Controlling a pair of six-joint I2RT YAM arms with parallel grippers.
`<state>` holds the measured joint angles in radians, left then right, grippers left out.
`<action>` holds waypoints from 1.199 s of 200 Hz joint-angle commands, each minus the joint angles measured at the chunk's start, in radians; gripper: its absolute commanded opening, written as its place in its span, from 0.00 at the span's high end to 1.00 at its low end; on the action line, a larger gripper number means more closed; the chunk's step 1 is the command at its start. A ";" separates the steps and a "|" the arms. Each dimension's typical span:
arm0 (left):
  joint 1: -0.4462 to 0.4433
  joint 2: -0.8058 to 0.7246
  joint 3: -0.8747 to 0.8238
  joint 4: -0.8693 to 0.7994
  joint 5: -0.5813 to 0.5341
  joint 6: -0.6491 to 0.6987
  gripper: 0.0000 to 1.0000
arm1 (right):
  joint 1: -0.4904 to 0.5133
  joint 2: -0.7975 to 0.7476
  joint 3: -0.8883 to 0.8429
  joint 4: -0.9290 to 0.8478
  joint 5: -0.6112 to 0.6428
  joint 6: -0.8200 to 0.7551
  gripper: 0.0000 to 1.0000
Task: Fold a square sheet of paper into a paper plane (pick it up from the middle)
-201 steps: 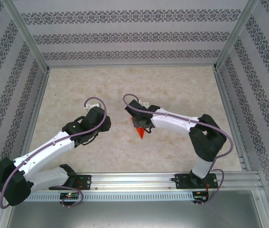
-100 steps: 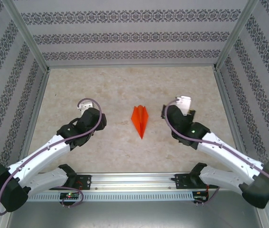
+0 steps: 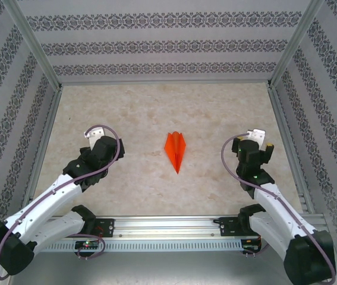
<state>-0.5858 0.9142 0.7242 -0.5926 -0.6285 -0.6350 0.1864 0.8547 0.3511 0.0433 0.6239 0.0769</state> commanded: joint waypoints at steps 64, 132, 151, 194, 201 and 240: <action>0.217 0.025 -0.044 0.142 -0.060 0.137 0.00 | -0.125 0.466 0.042 0.628 -0.386 -0.146 0.04; 0.294 0.022 -0.139 0.407 -0.150 0.295 0.00 | -0.180 0.644 0.011 0.868 -0.557 -0.107 0.02; 0.304 0.057 -0.164 0.519 -0.154 0.363 0.00 | -0.197 0.641 0.043 0.808 -0.507 -0.068 0.02; 0.339 0.196 -0.221 0.797 -0.037 0.550 0.00 | -0.191 0.640 0.038 0.822 -0.509 -0.074 0.02; 0.347 0.216 -0.233 0.843 -0.009 0.578 0.00 | -0.192 0.643 0.037 0.829 -0.509 -0.074 0.02; 0.388 0.352 -0.320 1.170 0.158 0.662 0.00 | -0.192 0.644 0.036 0.827 -0.508 -0.074 0.02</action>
<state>-0.2218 1.2007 0.4492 0.2684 -0.5953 -0.0837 -0.0010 1.5082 0.3733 0.8467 0.1139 -0.0174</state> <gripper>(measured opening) 0.999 0.982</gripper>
